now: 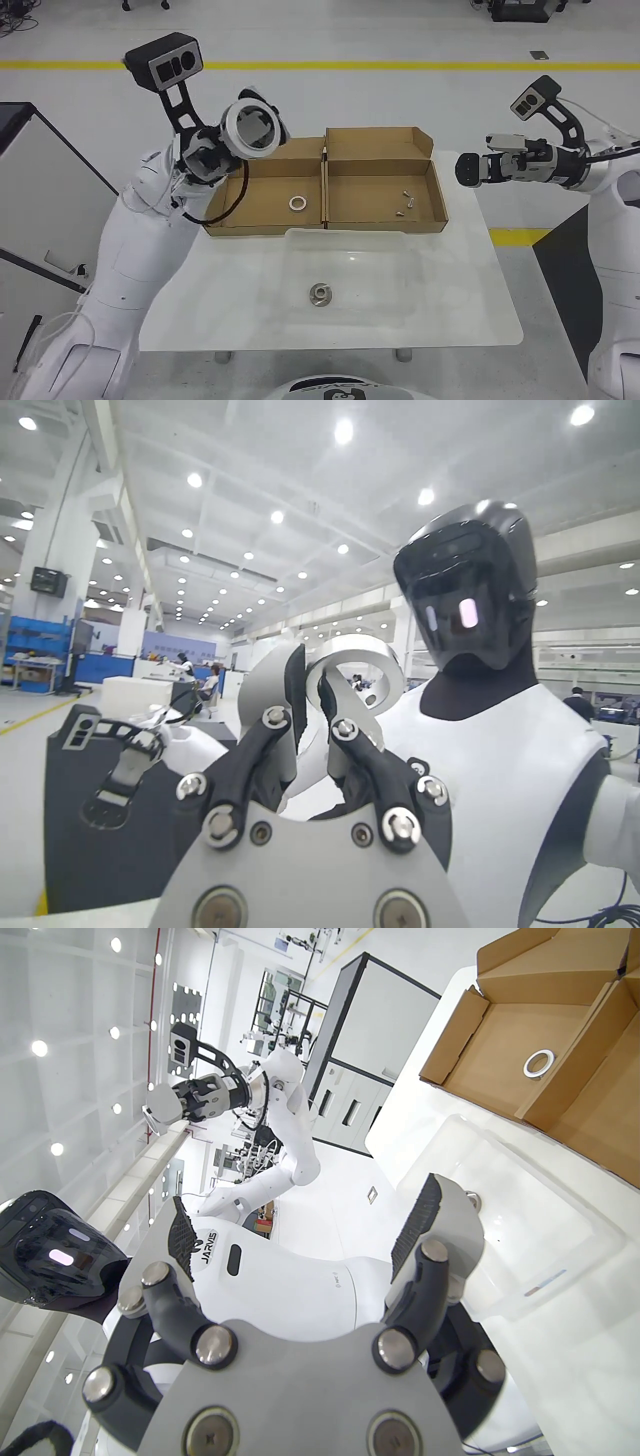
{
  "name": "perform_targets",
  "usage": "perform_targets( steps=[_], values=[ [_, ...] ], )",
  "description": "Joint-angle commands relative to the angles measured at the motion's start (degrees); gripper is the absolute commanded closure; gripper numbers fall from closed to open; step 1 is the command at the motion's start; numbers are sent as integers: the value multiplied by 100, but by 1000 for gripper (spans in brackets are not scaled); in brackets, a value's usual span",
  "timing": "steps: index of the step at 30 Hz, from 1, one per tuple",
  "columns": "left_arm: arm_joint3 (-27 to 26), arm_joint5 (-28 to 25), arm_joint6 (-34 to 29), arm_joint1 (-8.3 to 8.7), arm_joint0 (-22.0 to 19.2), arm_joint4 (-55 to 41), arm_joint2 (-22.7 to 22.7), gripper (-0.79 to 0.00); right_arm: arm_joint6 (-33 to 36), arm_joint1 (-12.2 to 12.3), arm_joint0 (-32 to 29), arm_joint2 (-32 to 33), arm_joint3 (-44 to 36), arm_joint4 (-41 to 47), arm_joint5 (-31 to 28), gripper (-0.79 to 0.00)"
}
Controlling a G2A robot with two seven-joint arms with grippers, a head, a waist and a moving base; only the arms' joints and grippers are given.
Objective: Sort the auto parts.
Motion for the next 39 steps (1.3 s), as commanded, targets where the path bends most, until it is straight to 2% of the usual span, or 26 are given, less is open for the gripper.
perform_targets(
  steps=[1, 5, 10, 14, 20, 37, 39],
  values=[
    [-44, 69, 126, -10, 25, 376, -26, 0, 0, 0, 0, 0, 0, 0, 0, -785],
    [-158, 84, 318, -46, 81, 400, 64, 0, 0, 0, 0, 0, 0, 0, 0, -785],
    [-239, -129, 333, -100, 98, -525, 253, 0, 0, 0, 0, 0, 0, 0, 0, -785],
    [-178, -224, 48, -127, 56, -1248, 337, 0, 0, 0, 0, 0, 0, 0, 0, -785],
    [-95, -254, -279, -169, 10, -1783, 345, 0, 0, 0, 0, 0, 0, 0, 0, -785],
    [-30, -234, -400, -171, -24, -1733, 308, 0, 0, 0, 0, 0, 0, 0, 0, -785],
    [-68, -45, -262, -162, 51, -1498, 197, 0, 0, 0, 0, 0, 0, 0, 0, -785]
  ],
)
